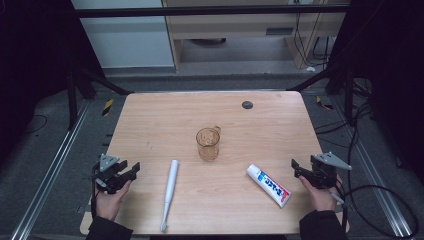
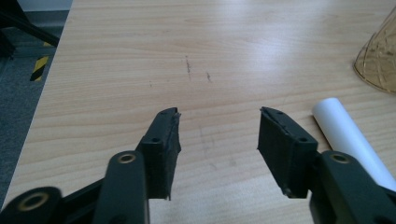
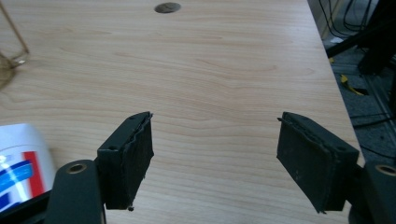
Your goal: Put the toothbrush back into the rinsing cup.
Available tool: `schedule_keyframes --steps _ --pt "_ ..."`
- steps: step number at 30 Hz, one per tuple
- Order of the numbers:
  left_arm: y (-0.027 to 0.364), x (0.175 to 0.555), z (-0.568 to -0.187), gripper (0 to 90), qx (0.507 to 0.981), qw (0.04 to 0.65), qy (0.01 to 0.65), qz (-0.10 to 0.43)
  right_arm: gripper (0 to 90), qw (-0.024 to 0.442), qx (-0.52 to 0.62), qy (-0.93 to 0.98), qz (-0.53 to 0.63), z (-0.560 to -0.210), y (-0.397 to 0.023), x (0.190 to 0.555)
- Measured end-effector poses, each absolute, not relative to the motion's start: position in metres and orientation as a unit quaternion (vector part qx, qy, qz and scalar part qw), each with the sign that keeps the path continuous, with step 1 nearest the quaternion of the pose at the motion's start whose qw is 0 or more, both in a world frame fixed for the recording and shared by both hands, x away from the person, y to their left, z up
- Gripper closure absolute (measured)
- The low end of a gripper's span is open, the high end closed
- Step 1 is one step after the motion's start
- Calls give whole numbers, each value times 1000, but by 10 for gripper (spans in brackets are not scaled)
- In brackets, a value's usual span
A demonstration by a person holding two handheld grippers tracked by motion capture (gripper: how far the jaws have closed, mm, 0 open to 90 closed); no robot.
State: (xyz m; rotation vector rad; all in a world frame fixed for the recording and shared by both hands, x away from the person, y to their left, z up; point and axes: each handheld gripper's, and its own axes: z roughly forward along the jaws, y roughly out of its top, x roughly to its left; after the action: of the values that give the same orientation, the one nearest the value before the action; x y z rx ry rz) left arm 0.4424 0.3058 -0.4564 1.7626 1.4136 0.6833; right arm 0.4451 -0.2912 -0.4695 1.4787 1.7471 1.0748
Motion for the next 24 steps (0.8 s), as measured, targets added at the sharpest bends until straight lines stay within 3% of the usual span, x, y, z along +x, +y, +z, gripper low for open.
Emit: schedule_keyframes --steps 11,24 --pt "297 425 -457 680 717 379 532 242 264 299 535 676 409 -464 -275 431" --pt "284 413 -462 835 756 362 503 211 260 293 523 686 412 -465 -268 420"
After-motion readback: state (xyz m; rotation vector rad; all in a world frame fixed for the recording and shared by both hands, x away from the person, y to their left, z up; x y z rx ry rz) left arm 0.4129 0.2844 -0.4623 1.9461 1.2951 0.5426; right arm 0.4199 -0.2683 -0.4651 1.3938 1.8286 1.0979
